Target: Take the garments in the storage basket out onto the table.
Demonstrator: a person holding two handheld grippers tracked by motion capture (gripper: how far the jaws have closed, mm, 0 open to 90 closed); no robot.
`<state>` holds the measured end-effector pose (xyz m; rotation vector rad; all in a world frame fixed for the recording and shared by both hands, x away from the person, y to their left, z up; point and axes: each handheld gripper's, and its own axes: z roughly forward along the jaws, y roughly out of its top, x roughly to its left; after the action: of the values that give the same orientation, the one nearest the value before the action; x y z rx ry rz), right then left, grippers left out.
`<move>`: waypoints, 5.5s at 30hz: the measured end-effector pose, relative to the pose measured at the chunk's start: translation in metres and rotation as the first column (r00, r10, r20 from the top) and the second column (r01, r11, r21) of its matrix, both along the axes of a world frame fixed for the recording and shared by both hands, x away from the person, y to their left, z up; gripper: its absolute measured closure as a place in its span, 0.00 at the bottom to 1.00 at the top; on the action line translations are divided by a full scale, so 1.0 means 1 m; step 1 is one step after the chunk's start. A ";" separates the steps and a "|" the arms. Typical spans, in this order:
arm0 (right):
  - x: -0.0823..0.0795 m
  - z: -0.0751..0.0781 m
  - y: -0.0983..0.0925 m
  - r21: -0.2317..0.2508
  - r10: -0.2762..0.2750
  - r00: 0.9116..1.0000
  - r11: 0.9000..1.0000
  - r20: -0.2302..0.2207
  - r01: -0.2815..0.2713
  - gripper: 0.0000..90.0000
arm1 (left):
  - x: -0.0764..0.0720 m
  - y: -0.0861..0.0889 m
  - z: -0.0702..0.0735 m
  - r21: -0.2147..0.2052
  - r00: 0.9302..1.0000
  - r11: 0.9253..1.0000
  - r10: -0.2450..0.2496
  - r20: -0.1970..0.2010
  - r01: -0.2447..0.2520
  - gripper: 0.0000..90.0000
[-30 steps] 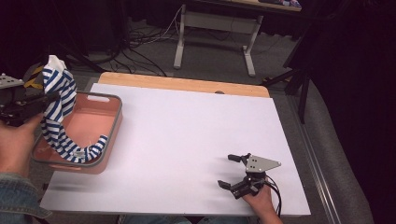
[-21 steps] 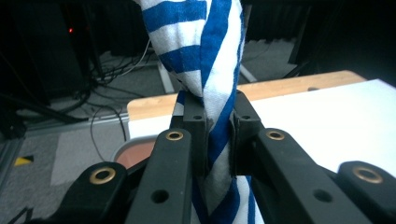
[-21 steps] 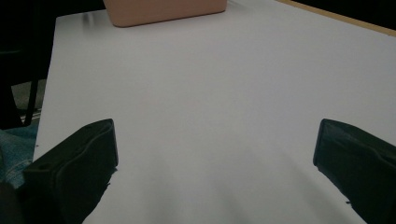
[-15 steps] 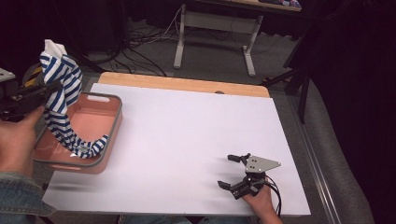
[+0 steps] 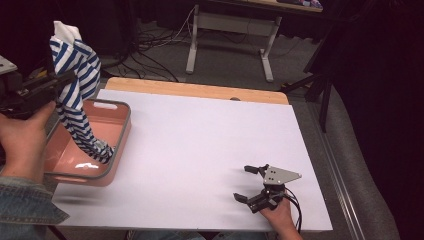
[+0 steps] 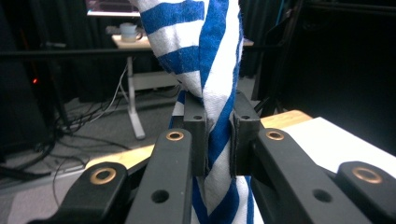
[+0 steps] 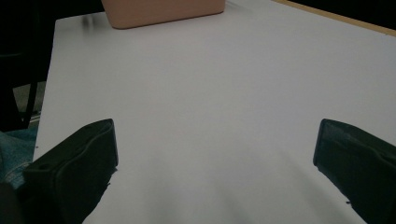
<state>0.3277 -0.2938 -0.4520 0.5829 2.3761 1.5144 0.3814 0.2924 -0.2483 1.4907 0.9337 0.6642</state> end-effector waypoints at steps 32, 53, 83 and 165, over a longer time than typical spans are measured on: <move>0.000 0.000 -0.001 0.009 0.012 1.000 1.000 -0.004 -0.012 0.00 | 0.001 -0.130 0.075 -0.062 0.920 0.926 -0.358 0.163 0.371 0.90; -0.001 0.000 0.000 0.009 0.020 1.000 1.000 -0.001 -0.020 0.00 | 0.021 -0.212 0.018 -0.177 0.831 0.812 -0.549 0.091 0.556 0.90; 0.000 0.000 0.001 0.003 0.017 1.000 1.000 0.001 -0.017 0.00 | 0.070 -0.237 -0.114 -0.219 0.799 0.843 -0.536 -0.272 0.491 0.90; 0.003 0.001 0.010 0.001 0.020 0.997 1.000 -0.070 -0.020 0.00 | 0.094 -0.251 -0.166 0.351 0.785 0.787 -0.254 -0.565 0.507 0.96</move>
<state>0.3303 -0.2835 -0.4514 0.6240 2.4405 1.5265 0.4756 0.0413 -0.4146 2.3134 0.8066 0.1966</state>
